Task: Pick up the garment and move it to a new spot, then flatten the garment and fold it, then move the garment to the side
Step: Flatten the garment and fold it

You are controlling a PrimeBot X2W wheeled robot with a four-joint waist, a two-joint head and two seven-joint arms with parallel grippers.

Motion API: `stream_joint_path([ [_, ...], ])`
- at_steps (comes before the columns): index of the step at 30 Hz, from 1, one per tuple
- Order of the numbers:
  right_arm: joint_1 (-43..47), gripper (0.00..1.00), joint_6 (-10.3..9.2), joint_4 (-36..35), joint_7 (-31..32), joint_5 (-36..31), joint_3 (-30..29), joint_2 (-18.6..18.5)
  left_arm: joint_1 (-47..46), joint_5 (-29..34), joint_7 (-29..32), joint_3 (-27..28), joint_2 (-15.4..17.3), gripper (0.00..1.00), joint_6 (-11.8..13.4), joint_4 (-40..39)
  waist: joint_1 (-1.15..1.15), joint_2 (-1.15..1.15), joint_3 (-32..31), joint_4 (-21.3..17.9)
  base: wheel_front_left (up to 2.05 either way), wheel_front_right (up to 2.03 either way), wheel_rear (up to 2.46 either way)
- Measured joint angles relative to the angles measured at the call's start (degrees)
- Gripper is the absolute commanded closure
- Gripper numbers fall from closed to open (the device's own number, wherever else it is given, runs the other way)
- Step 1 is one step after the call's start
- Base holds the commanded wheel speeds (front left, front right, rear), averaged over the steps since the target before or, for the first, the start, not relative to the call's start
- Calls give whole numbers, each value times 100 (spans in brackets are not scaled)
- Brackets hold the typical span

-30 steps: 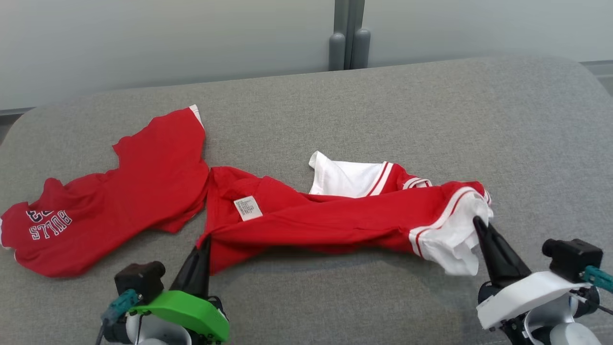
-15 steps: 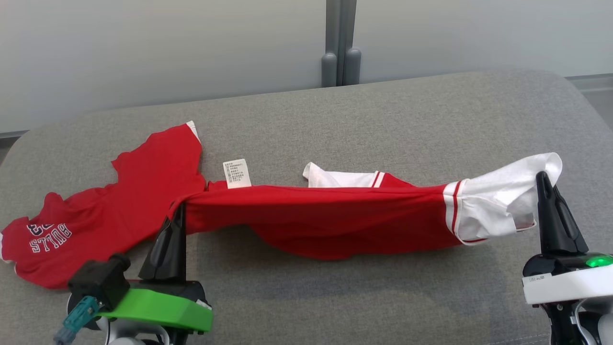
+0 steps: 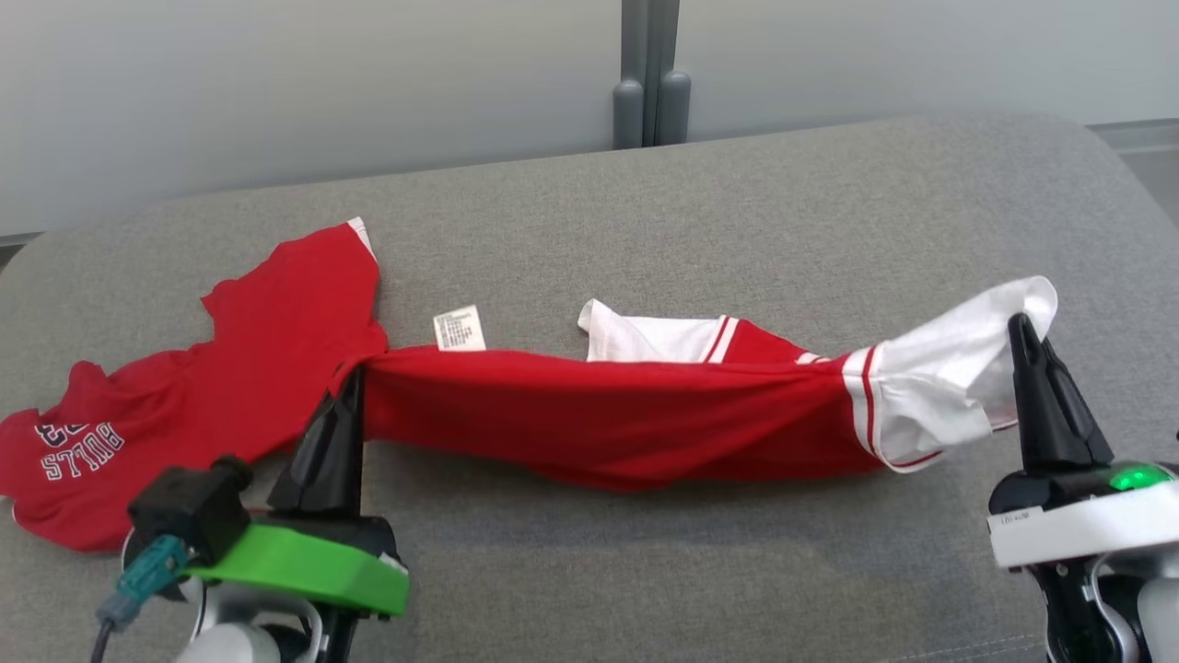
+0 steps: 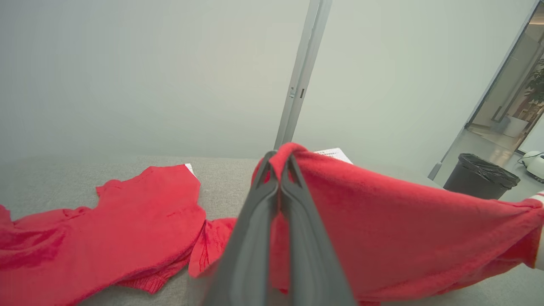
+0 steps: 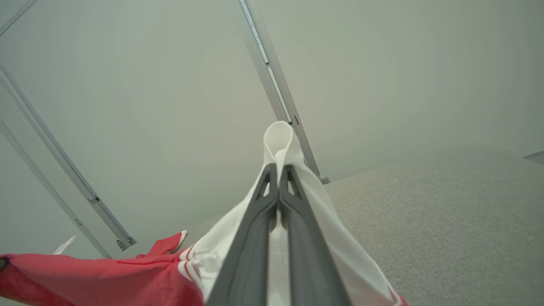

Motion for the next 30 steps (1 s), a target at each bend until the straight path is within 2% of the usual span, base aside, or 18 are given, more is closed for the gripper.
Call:
stream_joint_path([
  [3,-416,100,0,58,118,-8,131,-71,-397,45,188,7,148,100,-75,-32,0,0,141,-24,0,0,0],
  [7,-1259,100,0,272,194,-2,321,-265,-1133,37,566,30,331,100,-332,56,0,0,404,-63,0,0,0],
  [12,-2616,100,0,613,274,88,536,-417,-2503,-120,1076,91,454,100,-907,593,0,0,873,-108,0,0,0],
  [19,-4698,100,0,1422,397,189,901,-848,-4681,-241,1557,134,356,100,-1605,1867,0,0,1703,-156,0,0,0],
  [23,-6054,100,0,2135,371,103,1055,-1150,-6036,-68,1756,73,191,100,-1713,2789,0,0,2170,-184,0,0,0],
  [28,-7632,100,1,3229,189,15,1209,-1227,-7547,60,1782,73,-52,100,-1816,3989,1,0,2692,-216,0,0,0],
  [30,-8339,100,2,3815,-20,-12,1050,-1143,-8115,146,1685,123,-57,100,-1834,4478,1,0,2872,-239,0,0,0],
])
